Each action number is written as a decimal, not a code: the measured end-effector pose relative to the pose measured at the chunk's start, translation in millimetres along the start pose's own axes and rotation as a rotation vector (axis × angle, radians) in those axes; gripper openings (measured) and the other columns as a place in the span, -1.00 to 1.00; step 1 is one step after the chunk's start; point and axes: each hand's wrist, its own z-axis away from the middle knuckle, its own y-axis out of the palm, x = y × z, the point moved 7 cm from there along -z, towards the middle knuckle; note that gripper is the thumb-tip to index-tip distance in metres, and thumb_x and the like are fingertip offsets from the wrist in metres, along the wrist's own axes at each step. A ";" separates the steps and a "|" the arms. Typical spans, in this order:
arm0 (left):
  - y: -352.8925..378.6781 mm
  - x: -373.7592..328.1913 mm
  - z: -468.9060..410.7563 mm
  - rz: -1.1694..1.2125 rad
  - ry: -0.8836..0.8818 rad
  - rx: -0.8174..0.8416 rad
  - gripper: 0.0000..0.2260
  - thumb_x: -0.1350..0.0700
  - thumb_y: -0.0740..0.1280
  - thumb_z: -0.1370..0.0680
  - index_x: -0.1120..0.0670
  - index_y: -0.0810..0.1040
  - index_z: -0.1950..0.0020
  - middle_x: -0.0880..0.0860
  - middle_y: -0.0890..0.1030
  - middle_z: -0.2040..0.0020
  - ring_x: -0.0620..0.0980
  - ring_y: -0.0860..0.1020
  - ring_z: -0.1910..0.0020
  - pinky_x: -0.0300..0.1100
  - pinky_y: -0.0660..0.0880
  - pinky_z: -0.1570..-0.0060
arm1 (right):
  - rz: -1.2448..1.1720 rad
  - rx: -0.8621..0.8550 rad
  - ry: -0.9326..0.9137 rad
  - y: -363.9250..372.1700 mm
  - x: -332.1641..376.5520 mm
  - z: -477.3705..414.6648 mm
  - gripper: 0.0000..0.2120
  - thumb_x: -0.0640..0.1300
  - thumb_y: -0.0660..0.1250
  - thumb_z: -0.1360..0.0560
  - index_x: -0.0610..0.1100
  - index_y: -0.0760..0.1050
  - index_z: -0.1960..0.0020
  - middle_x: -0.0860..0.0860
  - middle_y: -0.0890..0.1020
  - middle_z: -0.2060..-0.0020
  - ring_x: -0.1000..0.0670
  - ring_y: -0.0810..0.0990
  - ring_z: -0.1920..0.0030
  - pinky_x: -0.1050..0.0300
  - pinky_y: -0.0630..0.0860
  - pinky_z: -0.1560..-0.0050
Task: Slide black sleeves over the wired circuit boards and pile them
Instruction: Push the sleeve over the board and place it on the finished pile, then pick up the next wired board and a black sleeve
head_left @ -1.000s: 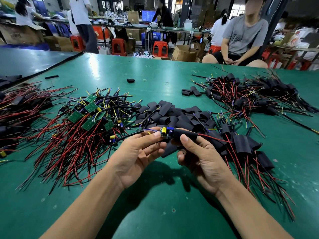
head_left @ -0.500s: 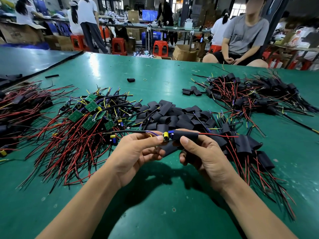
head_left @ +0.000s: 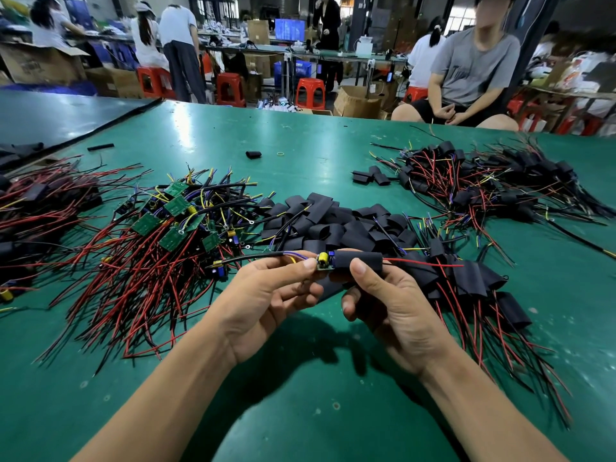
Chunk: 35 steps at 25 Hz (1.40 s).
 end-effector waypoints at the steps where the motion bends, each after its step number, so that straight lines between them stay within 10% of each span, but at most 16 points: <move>1: -0.2 -0.8 0.6 -0.037 0.024 -0.006 -0.83 0.20 0.49 -0.30 0.19 0.69 0.13 0.16 0.66 0.23 -0.01 0.61 0.40 -0.26 0.57 0.38 | -0.005 -0.004 0.005 -0.4 -0.5 -0.1 -0.62 -0.01 0.58 -0.32 -0.20 0.68 -0.05 -0.18 0.68 0.15 0.03 0.53 0.46 0.25 0.49 0.39; 26: -5.8 -2.0 -1.0 -0.256 0.166 -0.064 -0.85 0.10 0.55 -0.26 0.09 0.69 0.23 0.18 0.67 0.27 0.01 0.62 0.40 -0.28 0.53 0.43 | 0.046 -0.048 0.204 5.3 -11.5 4.7 -0.64 -0.02 0.45 -0.35 -0.26 0.65 -0.02 -0.19 0.67 0.18 0.01 0.49 0.45 0.24 0.47 0.39; 31: -9.6 -14.7 0.3 -0.385 0.256 -0.100 -0.91 0.04 0.51 -0.40 0.03 0.67 0.20 0.08 0.65 0.28 0.00 0.58 0.44 -0.26 0.46 0.47 | -0.406 -0.255 0.104 -20.1 11.7 -1.7 -0.78 -0.03 0.46 -0.32 -0.15 0.63 0.12 -0.06 0.69 0.24 0.11 0.43 0.52 0.30 0.42 0.49; 35: -28.9 -39.6 8.8 -0.950 0.543 -0.390 -0.89 0.09 0.46 -0.51 0.01 0.63 0.22 -0.02 0.60 0.41 -0.14 0.45 0.49 -0.29 0.39 0.43 | -0.764 -0.410 -0.064 -56.8 29.8 1.0 -0.74 0.08 0.35 -0.50 -0.14 0.55 0.05 0.07 0.66 0.23 0.19 0.40 0.52 0.38 0.35 0.50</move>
